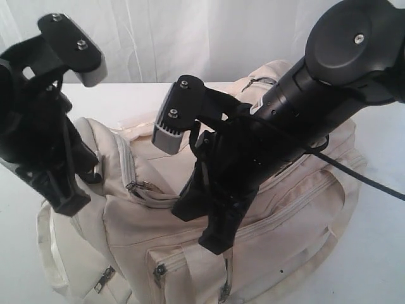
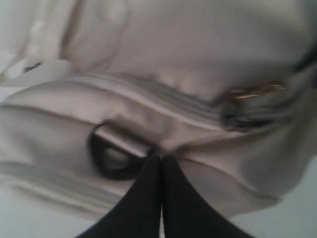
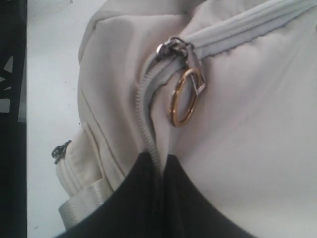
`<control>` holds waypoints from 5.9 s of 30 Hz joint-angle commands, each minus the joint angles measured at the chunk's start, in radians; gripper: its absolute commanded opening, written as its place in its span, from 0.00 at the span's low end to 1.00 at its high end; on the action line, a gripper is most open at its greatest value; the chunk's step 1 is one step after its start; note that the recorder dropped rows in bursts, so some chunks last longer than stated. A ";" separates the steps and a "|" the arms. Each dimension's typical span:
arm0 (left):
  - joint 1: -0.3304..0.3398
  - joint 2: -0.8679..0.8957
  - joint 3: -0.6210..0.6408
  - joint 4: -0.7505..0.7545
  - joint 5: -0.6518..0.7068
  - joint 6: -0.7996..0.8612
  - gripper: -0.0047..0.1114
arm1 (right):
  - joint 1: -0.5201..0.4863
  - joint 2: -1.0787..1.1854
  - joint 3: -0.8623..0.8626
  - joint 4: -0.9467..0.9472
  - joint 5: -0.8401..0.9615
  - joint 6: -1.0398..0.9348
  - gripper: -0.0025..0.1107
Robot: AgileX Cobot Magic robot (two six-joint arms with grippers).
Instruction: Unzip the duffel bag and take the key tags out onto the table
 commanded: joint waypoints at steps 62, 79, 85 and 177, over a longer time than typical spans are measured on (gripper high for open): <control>0.002 0.090 0.060 -0.283 -0.155 0.599 0.04 | 0.003 -0.001 0.009 0.023 0.025 0.542 0.15; 0.002 0.042 0.060 0.214 -0.119 0.115 0.04 | 0.003 -0.001 0.009 0.023 0.056 0.542 0.15; 0.002 0.042 0.060 0.336 -0.189 0.026 0.04 | 0.003 -0.001 0.009 0.021 0.069 0.542 0.15; 0.175 0.187 -0.208 0.349 0.153 0.161 0.80 | 0.003 -0.124 0.009 -0.094 0.101 0.583 0.02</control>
